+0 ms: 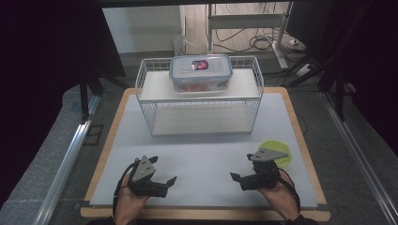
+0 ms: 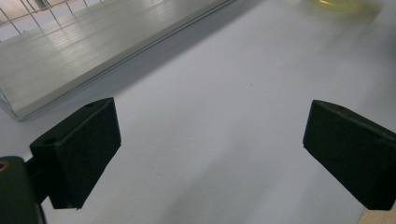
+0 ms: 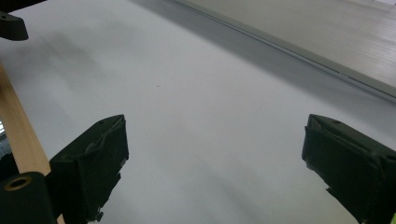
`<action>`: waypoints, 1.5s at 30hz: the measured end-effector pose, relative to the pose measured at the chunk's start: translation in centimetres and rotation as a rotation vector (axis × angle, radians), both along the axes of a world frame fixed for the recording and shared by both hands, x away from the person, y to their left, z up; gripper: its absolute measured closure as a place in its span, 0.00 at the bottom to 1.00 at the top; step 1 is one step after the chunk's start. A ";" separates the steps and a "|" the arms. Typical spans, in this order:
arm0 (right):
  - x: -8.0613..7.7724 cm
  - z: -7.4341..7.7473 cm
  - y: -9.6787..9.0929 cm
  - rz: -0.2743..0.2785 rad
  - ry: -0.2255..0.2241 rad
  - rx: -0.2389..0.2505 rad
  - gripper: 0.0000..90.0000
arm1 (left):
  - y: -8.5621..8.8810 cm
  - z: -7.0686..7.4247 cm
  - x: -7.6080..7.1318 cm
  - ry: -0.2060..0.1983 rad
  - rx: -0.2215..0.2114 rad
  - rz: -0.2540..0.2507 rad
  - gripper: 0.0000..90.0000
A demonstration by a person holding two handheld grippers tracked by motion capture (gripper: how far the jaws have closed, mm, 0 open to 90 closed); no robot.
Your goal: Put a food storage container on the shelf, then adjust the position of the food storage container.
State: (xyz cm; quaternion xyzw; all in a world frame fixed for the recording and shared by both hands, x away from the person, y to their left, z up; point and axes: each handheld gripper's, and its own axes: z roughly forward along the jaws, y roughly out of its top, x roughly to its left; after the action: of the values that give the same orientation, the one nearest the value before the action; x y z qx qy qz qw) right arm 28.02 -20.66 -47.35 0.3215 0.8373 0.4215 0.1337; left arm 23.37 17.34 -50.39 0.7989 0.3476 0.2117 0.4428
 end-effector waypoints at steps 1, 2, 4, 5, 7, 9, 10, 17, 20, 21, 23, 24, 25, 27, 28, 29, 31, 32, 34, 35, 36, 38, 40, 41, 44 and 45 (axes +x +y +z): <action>0.0 -0.1 0.0 -0.004 0.002 0.000 0.07 | 0.0 0.0 0.0 -0.002 0.000 0.001 0.04; 0.1 -0.1 -0.1 -0.006 0.003 -0.001 0.07 | 0.0 0.0 0.0 -0.003 0.000 0.001 0.04; 0.2 -0.1 -0.2 -0.018 0.017 -0.003 0.06 | 0.0 -0.1 0.0 0.001 0.002 0.003 0.04; 0.2 -0.1 -0.2 -0.021 0.021 -0.002 0.05 | 0.0 -0.1 0.0 0.003 0.001 0.003 0.04; 0.3 -0.1 -0.3 -0.030 0.028 0.001 0.04 | 0.0 -0.1 0.1 0.006 0.005 0.004 0.04; 0.4 0.0 -0.4 -0.042 0.038 0.004 0.03 | 0.0 -0.2 0.1 0.010 0.005 0.003 0.04; 0.4 0.1 -0.4 -0.046 0.043 0.004 0.03 | 0.0 -0.2 0.1 0.010 0.007 0.002 0.04; 0.6 0.9 -1.6 -0.100 0.030 -0.006 0.22 | -0.2 -0.3 0.1 0.014 0.018 -0.004 0.04; 0.7 1.2 -2.4 -0.115 0.016 -0.018 0.37 | -0.2 -0.1 0.0 0.005 0.013 -0.002 0.05; 0.7 1.3 -2.7 -0.123 0.012 -0.019 0.41 | -0.2 -0.1 0.0 0.004 0.010 -0.002 0.05; 0.8 1.6 -3.2 -0.138 0.005 -0.013 0.51 | -0.1 -0.1 0.0 0.005 0.005 0.001 0.05; 0.8 1.8 -3.6 -0.149 0.002 -0.007 0.57 | -0.1 -0.1 0.0 0.004 0.005 0.001 0.05; 0.9 2.0 -4.0 -0.158 -0.001 -0.003 0.61 | -0.1 -0.1 0.0 0.005 0.007 0.001 0.05; 1.0 2.3 -4.6 -0.172 -0.004 0.003 0.70 | -0.1 -0.1 0.0 0.009 0.007 0.000 0.06; 1.0 2.4 -4.9 -0.181 -0.001 0.004 0.73 | -0.2 -0.1 0.0 0.007 0.010 -0.002 0.06; 1.1 2.5 -5.3 -0.187 0.000 0.003 0.76 | -0.2 -0.1 0.0 0.009 0.010 -0.003 0.06; 1.4 2.6 -5.9 -0.208 0.000 0.003 0.81 | -0.3 -0.2 0.0 0.009 0.013 -0.006 0.06; 1.5 2.6 -6.1 -0.214 0.001 0.008 0.83 | -0.3 -0.2 0.0 0.010 0.013 -0.008 0.06; 1.6 2.7 -6.6 -0.221 0.001 0.012 0.86 | -0.3 -0.2 0.0 0.010 0.016 -0.008 0.06; 1.6 2.8 -6.8 -0.228 -0.007 0.007 0.88 | -0.3 -0.2 0.0 0.010 0.017 -0.008 0.06; 1.6 2.8 -7.0 -0.235 -0.013 0.005 0.90 | -0.3 -0.2 0.0 0.010 0.016 -0.008 0.06; 1.8 2.9 -7.6 -0.254 -0.021 0.001 0.95 | -0.3 -0.2 0.0 0.010 0.015 -0.007 0.06; 2.0 2.9 -8.2 -0.277 -0.017 -0.002 0.99 | -0.3 -0.2 0.0 0.011 0.017 -0.007 0.06; 2.1 2.9 -8.6 -0.290 -0.017 -0.006 1.00 | -0.3 -0.2 0.1 0.012 0.018 -0.006 0.06; 2.5 2.6 -9.7 -0.327 -0.005 -0.008 1.00 | -0.4 -0.3 0.1 0.015 0.019 -0.005 0.06; 2.7 2.5 -10.2 -0.342 -0.005 -0.007 1.00 | -0.3 -0.3 0.1 0.015 0.020 -0.006 0.06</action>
State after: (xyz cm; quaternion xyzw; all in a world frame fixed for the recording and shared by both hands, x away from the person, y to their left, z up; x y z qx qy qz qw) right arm 30.71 -30.82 -44.83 0.4577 0.7717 0.3904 0.2064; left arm 23.47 16.99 -50.66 0.8058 0.3465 0.2080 0.4329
